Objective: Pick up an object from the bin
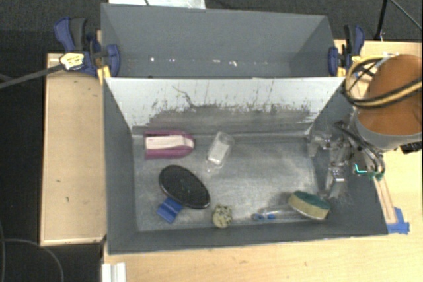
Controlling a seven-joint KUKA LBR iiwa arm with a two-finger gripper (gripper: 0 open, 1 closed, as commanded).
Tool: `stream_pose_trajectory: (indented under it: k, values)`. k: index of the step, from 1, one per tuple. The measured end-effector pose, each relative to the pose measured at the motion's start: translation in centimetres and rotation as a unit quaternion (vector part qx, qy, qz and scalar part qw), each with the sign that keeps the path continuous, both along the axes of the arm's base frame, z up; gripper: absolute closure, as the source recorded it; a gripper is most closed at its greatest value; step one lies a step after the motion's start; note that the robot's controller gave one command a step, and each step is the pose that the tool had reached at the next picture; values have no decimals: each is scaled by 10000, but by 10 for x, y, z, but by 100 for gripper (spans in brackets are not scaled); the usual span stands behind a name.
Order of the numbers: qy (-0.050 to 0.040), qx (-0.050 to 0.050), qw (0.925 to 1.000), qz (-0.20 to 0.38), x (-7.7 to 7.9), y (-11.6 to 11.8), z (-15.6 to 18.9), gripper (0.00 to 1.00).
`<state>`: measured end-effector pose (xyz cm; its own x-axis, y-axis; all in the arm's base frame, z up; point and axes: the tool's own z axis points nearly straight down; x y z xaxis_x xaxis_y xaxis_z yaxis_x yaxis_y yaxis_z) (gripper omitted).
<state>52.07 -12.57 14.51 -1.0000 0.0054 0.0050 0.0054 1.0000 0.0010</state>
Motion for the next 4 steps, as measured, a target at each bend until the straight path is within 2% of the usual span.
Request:
stream_pose_trajectory:
  k: [1, 2, 3, 4]
  values:
    - [-19, -5, 9995, 299, -34, 5, -73, 0]
    - [-35, -13, 9995, 329, -32, 5, -69, 100]
    - [-6, -23, 9986, -522, 17, 29, -69, 100]
    - [-79, -26, 9987, -512, 19, 30, -71, 0]
